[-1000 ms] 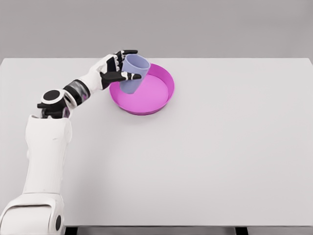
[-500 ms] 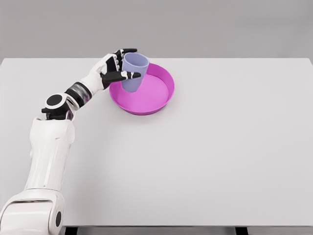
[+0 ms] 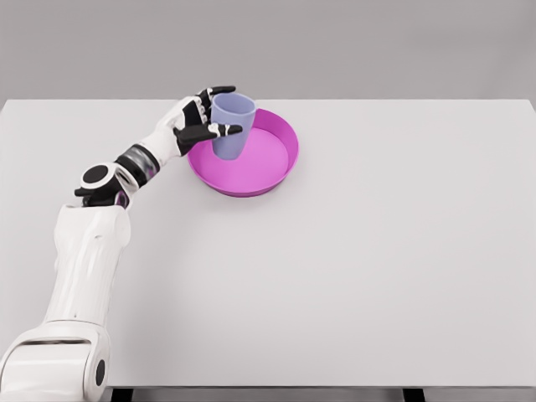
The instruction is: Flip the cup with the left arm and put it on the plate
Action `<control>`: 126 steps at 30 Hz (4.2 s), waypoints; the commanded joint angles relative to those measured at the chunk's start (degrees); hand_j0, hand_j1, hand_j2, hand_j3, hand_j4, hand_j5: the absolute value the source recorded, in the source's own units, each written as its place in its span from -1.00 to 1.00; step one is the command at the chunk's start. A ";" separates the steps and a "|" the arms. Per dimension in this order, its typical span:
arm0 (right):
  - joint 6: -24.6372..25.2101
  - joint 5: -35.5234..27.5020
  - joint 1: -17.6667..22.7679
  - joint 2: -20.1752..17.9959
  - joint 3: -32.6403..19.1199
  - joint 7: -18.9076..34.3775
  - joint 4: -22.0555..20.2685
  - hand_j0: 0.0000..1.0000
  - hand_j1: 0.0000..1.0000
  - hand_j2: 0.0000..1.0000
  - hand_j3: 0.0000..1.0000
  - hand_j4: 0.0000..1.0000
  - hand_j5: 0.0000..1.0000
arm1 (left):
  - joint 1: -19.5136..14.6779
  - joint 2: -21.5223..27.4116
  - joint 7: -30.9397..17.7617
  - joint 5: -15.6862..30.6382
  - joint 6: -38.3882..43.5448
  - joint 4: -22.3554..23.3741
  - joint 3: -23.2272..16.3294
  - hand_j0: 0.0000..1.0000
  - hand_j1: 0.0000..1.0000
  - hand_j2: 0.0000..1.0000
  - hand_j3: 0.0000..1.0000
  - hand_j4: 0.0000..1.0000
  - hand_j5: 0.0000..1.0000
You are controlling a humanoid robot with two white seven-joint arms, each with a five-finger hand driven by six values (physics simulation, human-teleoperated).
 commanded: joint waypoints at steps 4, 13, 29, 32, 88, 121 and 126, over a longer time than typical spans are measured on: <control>0.00 0.00 0.00 0.00 0.00 0.07 0.00 1.00 1.00 1.00 1.00 1.00 1.00 | -0.44 -0.01 0.00 0.47 -0.28 2.90 -0.58 0.38 0.38 0.38 0.38 0.38 0.38; 0.00 0.00 0.00 0.00 0.00 -0.01 0.00 1.00 1.00 1.00 1.00 1.00 1.00 | -0.44 -0.01 0.00 -0.23 -0.46 3.17 -1.28 0.76 0.76 0.76 0.76 0.76 0.76; 0.00 0.00 0.00 0.00 0.00 0.07 0.00 1.00 1.00 1.00 1.00 1.00 1.00 | 0.00 -0.01 0.00 -0.32 0.16 2.73 -1.11 1.00 1.00 1.00 1.00 1.00 1.00; 0.00 0.00 0.00 0.00 0.00 0.07 0.00 1.00 1.00 1.00 1.00 1.00 1.00 | 0.18 -0.01 0.00 -0.32 0.25 2.64 -1.20 1.00 1.00 1.00 1.00 1.00 1.00; -0.09 0.00 0.00 0.00 0.00 0.07 0.00 1.00 1.00 1.00 1.00 1.00 1.00 | 2.37 0.43 0.00 -0.15 0.25 -4.66 0.38 1.00 1.00 1.00 1.00 1.00 1.00; 0.00 0.00 0.00 0.00 0.00 0.07 0.00 1.00 1.00 1.00 1.00 1.00 1.00 | 12.48 22.76 0.00 0.56 -13.90 -11.94 6.19 1.00 1.00 1.00 1.00 1.00 1.00; -0.08 0.00 0.00 0.00 0.00 -0.01 0.00 1.00 1.00 1.00 1.00 1.00 1.00 | 18.72 25.92 0.00 0.47 -19.62 -21.18 6.10 1.00 1.00 1.00 1.00 1.00 1.00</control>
